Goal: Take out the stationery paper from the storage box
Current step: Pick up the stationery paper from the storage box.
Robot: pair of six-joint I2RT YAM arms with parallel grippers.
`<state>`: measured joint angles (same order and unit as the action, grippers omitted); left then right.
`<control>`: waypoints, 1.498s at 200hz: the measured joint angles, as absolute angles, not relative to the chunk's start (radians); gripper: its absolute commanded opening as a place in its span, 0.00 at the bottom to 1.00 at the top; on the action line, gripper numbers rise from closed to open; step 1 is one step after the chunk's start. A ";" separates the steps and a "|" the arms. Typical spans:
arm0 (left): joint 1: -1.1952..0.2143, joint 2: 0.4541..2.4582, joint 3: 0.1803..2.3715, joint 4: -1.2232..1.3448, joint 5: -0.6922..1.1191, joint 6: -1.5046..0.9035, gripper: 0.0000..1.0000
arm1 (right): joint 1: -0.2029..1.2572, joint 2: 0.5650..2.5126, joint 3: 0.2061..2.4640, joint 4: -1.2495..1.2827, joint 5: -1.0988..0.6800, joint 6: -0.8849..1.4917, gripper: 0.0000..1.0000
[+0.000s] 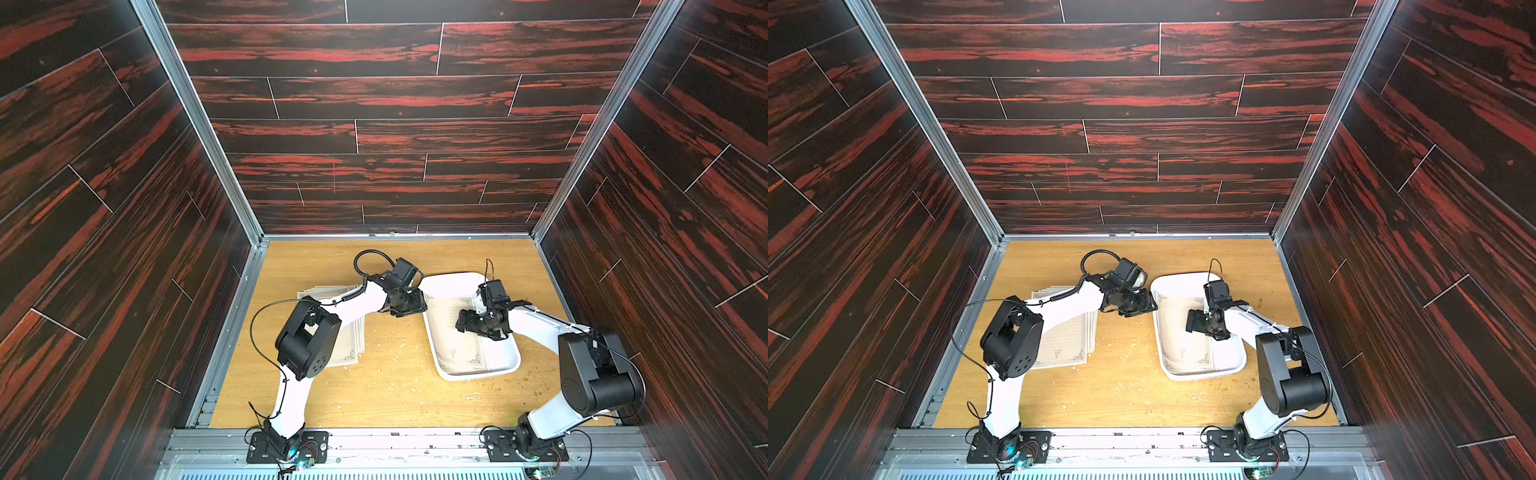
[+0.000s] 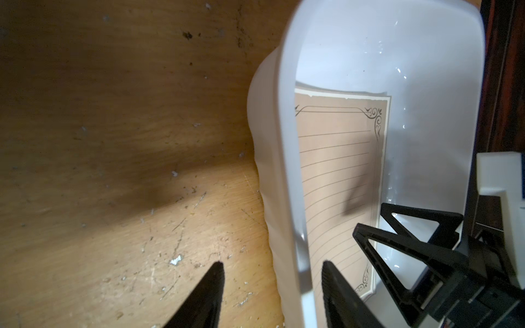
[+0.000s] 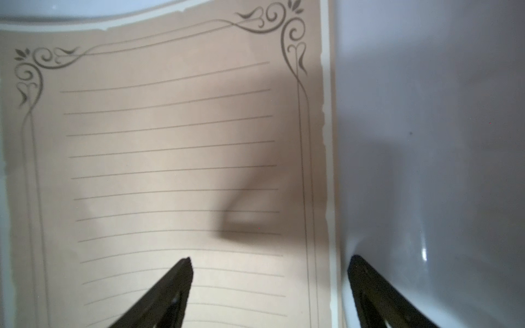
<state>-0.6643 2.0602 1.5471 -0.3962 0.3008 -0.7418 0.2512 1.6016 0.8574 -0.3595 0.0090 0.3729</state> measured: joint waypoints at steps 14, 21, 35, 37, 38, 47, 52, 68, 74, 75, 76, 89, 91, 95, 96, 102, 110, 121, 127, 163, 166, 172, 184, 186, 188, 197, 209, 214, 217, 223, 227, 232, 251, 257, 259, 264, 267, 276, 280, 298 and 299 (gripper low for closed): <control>-0.664 2.060 1.547 -0.397 0.300 -0.742 0.58 | 0.251 1.602 0.857 -0.358 0.011 0.373 0.89; -0.664 2.060 1.547 -0.396 0.301 -0.742 0.57 | 0.251 1.602 0.857 -0.358 0.011 0.372 0.89; -0.664 2.060 1.547 -0.396 0.301 -0.742 0.58 | 0.251 1.602 0.857 -0.355 0.007 0.368 0.89; -0.664 2.060 1.547 -0.396 0.301 -0.742 0.58 | 0.251 1.602 0.857 -0.355 0.006 0.367 0.89; -0.664 2.060 1.547 -0.397 0.301 -0.742 0.58 | 0.251 1.602 0.857 -0.355 0.006 0.367 0.89; -0.664 2.060 1.547 -0.396 0.301 -0.742 0.58 | 0.251 1.602 0.857 -0.351 -0.001 0.365 0.89; -0.664 2.060 1.547 -0.397 0.302 -0.742 0.58 | 0.251 1.602 0.857 -0.349 -0.005 0.365 0.89; -0.664 2.060 1.547 -0.397 0.304 -0.742 0.58 | 0.251 1.602 0.857 -0.343 -0.016 0.364 0.89; -0.664 2.060 1.547 -0.396 0.305 -0.742 0.58 | 0.251 1.602 0.857 -0.341 -0.017 0.363 0.89; -0.664 2.060 1.547 -0.396 0.305 -0.742 0.58 | 0.251 1.602 0.857 -0.341 -0.018 0.363 0.89; -0.664 2.060 1.547 -0.396 0.305 -0.742 0.58 | 0.251 1.602 0.857 -0.341 -0.018 0.363 0.89; -0.664 2.060 1.547 -0.396 0.305 -0.741 0.58 | 0.251 1.600 0.857 -0.339 -0.019 0.362 0.89; -0.664 2.060 1.547 -0.396 0.305 -0.742 0.58 | 0.251 1.600 0.857 -0.339 -0.019 0.362 0.89; -0.664 2.060 1.547 -0.396 0.305 -0.742 0.58 | 0.251 1.599 0.857 -0.339 -0.019 0.362 0.89; -0.664 2.060 1.547 -0.396 0.305 -0.742 0.58 | 0.251 1.599 0.857 -0.339 -0.019 0.362 0.89; -0.664 2.060 1.547 -0.396 0.306 -0.742 0.58 | 0.251 1.596 0.857 -0.339 -0.019 0.362 0.89; -0.664 2.060 1.547 -0.396 0.307 -0.742 0.58 | 0.251 1.591 0.857 -0.340 -0.019 0.362 0.89; -0.664 2.060 1.547 -0.397 0.307 -0.742 0.58 | 0.251 1.579 0.857 -0.340 -0.018 0.361 0.89; -0.664 2.060 1.547 -0.396 0.307 -0.742 0.57 | 0.251 1.572 0.857 -0.340 -0.017 0.361 0.89; -0.664 2.060 1.547 -0.396 0.307 -0.742 0.58 | 0.251 1.528 0.857 -0.338 -0.023 0.357 0.87; -0.664 2.060 1.547 -0.396 0.307 -0.742 0.58 | 0.251 1.526 0.857 -0.337 -0.025 0.356 0.87; -0.664 2.060 1.547 -0.397 0.307 -0.742 0.58 | 0.251 1.522 0.857 -0.335 -0.032 0.355 0.85; -0.664 2.060 1.547 -0.396 0.307 -0.742 0.58 | 0.251 1.518 0.857 -0.329 -0.053 0.354 0.82; -0.664 2.060 1.547 -0.396 0.307 -0.742 0.58 | 0.251 1.517 0.857 -0.328 -0.058 0.353 0.81; -0.664 2.060 1.547 -0.396 0.307 -0.742 0.58 | 0.251 1.517 0.857 -0.327 -0.062 0.351 0.81; -0.664 2.060 1.547 -0.396 0.307 -0.742 0.57 | 0.251 1.516 0.856 -0.321 -0.083 0.351 0.77; -0.664 2.060 1.547 -0.397 0.307 -0.742 0.58 | 0.251 1.510 0.850 -0.313 -0.118 0.350 0.70; -0.664 2.060 1.547 -0.396 0.307 -0.742 0.58 | 0.251 1.505 0.847 -0.312 -0.131 0.347 0.68; -0.664 2.060 1.547 -0.396 0.307 -0.742 0.58 | 0.251 1.502 0.845 -0.312 -0.137 0.353 0.67; -0.664 2.060 1.547 -0.396 0.307 -0.742 0.58 | 0.251 1.497 0.841 -0.312 -0.151 0.352 0.65; -0.664 2.060 1.547 -0.397 0.307 -0.742 0.58 | 0.251 1.493 0.839 -0.313 -0.159 0.349 0.64; -0.664 2.060 1.547 -0.396 0.307 -0.742 0.58 | 0.251 1.488 0.836 -0.312 -0.169 0.353 0.62; -0.664 2.060 1.547 -0.396 0.307 -0.742 0.58 | 0.245 1.477 0.822 -0.310 -0.204 0.361 0.58; -0.664 2.060 1.547 -0.396 0.307 -0.742 0.58 | 0.239 1.475 0.813 -0.305 -0.218 0.363 0.57; -0.664 2.060 1.547 -0.396 0.307 -0.742 0.58 | 0.237 1.474 0.810 -0.304 -0.222 0.366 0.57; -0.664 2.060 1.547 -0.396 0.307 -0.742 0.58 | 0.231 1.473 0.802 -0.300 -0.233 0.368 0.57; -0.664 2.060 1.547 -0.396 0.307 -0.742 0.58 | 0.225 1.472 0.795 -0.296 -0.241 0.370 0.57; -0.664 2.060 1.547 -0.397 0.307 -0.742 0.58 | 0.212 1.472 0.779 -0.286 -0.258 0.376 0.57; -0.664 2.060 1.547 -0.397 0.307 -0.742 0.58 | 0.205 1.472 0.770 -0.281 -0.266 0.379 0.57; -0.664 2.060 1.547 -0.397 0.307 -0.742 0.58 | 0.179 1.474 0.737 -0.265 -0.307 0.392 0.57; -0.664 2.060 1.547 -0.397 0.307 -0.742 0.58 | 0.178 1.474 0.736 -0.264 -0.309 0.392 0.57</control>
